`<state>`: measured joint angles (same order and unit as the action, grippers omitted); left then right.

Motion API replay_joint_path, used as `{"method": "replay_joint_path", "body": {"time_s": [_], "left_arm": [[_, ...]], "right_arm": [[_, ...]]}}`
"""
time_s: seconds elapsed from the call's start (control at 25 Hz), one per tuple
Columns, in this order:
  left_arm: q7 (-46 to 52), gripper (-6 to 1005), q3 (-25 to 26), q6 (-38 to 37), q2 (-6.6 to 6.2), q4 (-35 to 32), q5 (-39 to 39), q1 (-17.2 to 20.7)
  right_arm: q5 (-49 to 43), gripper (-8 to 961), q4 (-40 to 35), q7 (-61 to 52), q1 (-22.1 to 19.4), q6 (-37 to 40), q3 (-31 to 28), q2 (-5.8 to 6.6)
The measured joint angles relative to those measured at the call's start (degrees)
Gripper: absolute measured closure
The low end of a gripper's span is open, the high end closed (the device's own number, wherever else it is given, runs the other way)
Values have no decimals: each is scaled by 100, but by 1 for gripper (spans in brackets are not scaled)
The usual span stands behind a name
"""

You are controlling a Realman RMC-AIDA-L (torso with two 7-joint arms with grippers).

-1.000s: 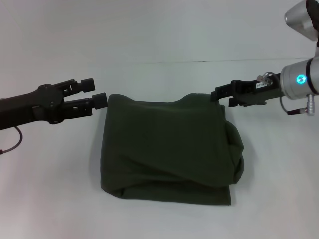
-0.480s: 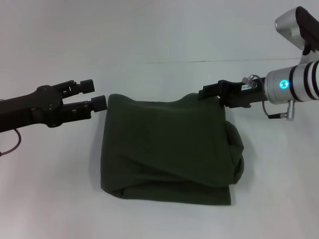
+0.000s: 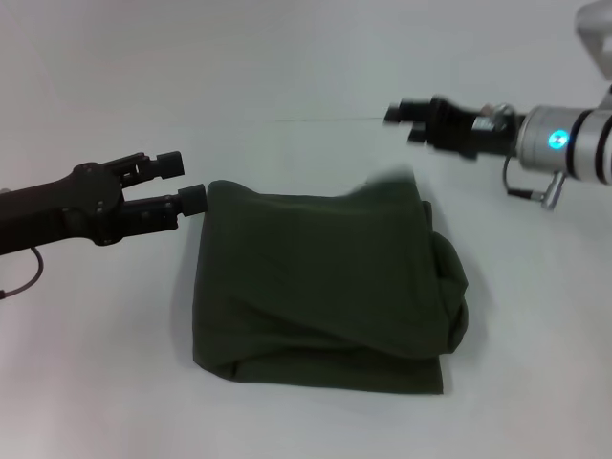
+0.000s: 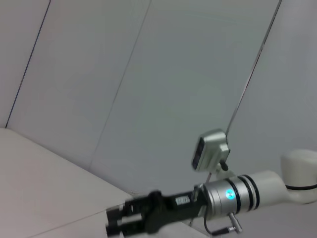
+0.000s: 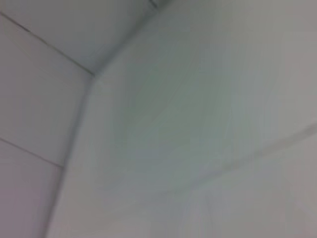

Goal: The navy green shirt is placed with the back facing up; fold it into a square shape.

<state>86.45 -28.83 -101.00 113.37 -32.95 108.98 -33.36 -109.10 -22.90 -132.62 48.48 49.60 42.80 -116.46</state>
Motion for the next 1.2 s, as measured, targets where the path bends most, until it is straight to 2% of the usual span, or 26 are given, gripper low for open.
{"method": "replay_joint_path", "body": {"time_s": [0.16,0.36,0.44,0.6,0.64,0.72,0.76,0.84,1.08,1.2], "left_arm": [[-15,108,10,-23,-12,0,0,-7],[15,109,10,-45,-24,0,-4,6],[55,109,10,-66,-29,0,-24,16],[173,109,10,-207,-52,15,-39,50],[196,109,7,-254,-59,25,-38,75],[226,109,-11,-289,-60,35,-24,118],[252,109,-25,-284,-54,38,-13,142],[292,109,-38,-244,-38,42,-6,178],[391,109,-18,-98,-26,58,-3,199],[434,109,-28,-43,-26,60,-1,199]], "right_arm": [[855,378,-206,1286,-160,240,0,87],[1045,373,-952,1721,-374,945,-5,216],[1068,372,-1240,1727,-412,1470,2,361],[857,370,-1350,1706,-337,2480,122,732],[747,369,-1361,1722,-319,2672,171,797],[435,368,-1407,1803,-305,2946,318,848],[276,368,-1430,1872,-304,3066,410,850],[4,366,-1464,2092,-314,3141,607,775],[-1053,363,-1503,2834,-267,2899,902,274],[-1597,328,-1511,3052,-237,2684,959,95]]}}
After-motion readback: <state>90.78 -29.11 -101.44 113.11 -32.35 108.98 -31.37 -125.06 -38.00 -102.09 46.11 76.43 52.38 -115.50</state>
